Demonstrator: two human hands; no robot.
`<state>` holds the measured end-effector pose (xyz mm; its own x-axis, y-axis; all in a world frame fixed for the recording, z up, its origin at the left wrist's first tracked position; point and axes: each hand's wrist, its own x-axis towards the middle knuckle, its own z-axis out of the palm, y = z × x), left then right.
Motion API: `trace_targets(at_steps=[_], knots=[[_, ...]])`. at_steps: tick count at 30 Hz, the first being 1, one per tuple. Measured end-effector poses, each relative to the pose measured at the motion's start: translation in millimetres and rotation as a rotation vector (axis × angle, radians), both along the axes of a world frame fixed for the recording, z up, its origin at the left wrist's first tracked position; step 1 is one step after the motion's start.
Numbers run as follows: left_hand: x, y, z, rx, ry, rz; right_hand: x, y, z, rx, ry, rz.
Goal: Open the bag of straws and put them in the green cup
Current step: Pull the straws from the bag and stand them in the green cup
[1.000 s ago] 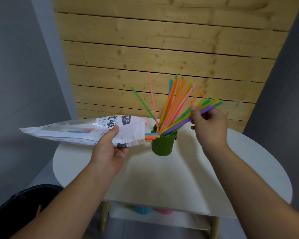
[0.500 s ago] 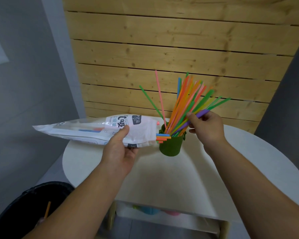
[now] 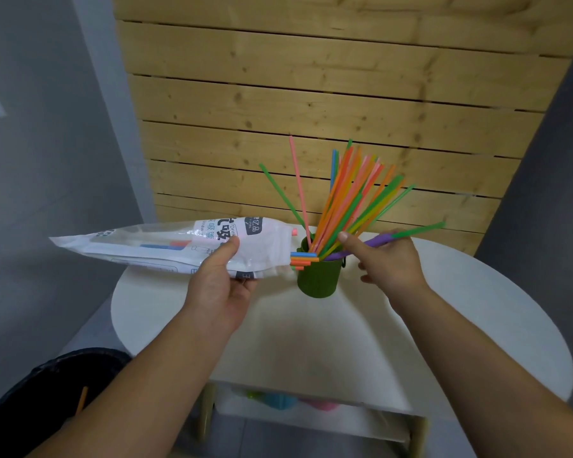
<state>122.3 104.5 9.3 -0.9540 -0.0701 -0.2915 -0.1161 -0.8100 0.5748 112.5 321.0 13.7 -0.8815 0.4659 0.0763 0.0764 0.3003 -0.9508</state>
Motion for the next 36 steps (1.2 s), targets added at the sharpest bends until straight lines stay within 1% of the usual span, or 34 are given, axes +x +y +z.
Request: trace_targets(at_steps=[4, 7, 8, 9, 10, 11, 13, 15, 17, 20, 21, 24, 28, 32, 36], knots=[[0, 0, 2, 0.014, 0.009, 0.012, 14, -6, 4, -0.047, -0.251, -0.012], [0, -1, 3, 0.014, 0.020, 0.014, 26, -10, 11, -0.126, -0.445, 0.100], [0, -1, 4, 0.014, 0.023, 0.014, 29, -14, 12, -0.153, -0.490, 0.156], [1, -1, 4, 0.014, 0.025, 0.014, 33, -19, 12, -0.178, -0.496, 0.208], [1, 0, 4, 0.014, 0.028, 0.011, 34, -26, 11, -0.210, -0.460, 0.247], [2, 1, 4, 0.013, 0.030, 0.006, 35, -32, 11, -0.250, -0.383, 0.275], [3, 2, 4, 0.007, 0.035, -0.015, 36, -46, 10, -0.311, -0.189, 0.310], [4, 4, 3, -0.001, 0.042, -0.029, 36, -57, 9, -0.253, -0.066, 0.330], [5, 5, 3, -0.006, 0.045, -0.034, 37, -63, 6, -0.156, -0.013, 0.329], [4, 2, 4, 0.004, 0.041, -0.028, 37, -65, 5, -0.095, 0.025, 0.314], [3, 1, 4, 0.012, 0.037, -0.021, 37, -64, 7, -0.108, 0.038, 0.310], [0, -6, 5, 0.031, 0.018, 0.008, 37, -57, 12, -0.238, 0.084, 0.281], [-3, -11, 7, 0.051, 0.007, 0.016, 36, -45, 12, -0.289, 0.116, 0.210], [-3, -12, 6, 0.046, 0.001, 0.019, 35, -41, 5, -0.454, 0.104, 0.175], [-2, -12, 8, 0.042, 0.000, 0.031, 39, -51, 0, -0.724, 0.087, 0.274]])
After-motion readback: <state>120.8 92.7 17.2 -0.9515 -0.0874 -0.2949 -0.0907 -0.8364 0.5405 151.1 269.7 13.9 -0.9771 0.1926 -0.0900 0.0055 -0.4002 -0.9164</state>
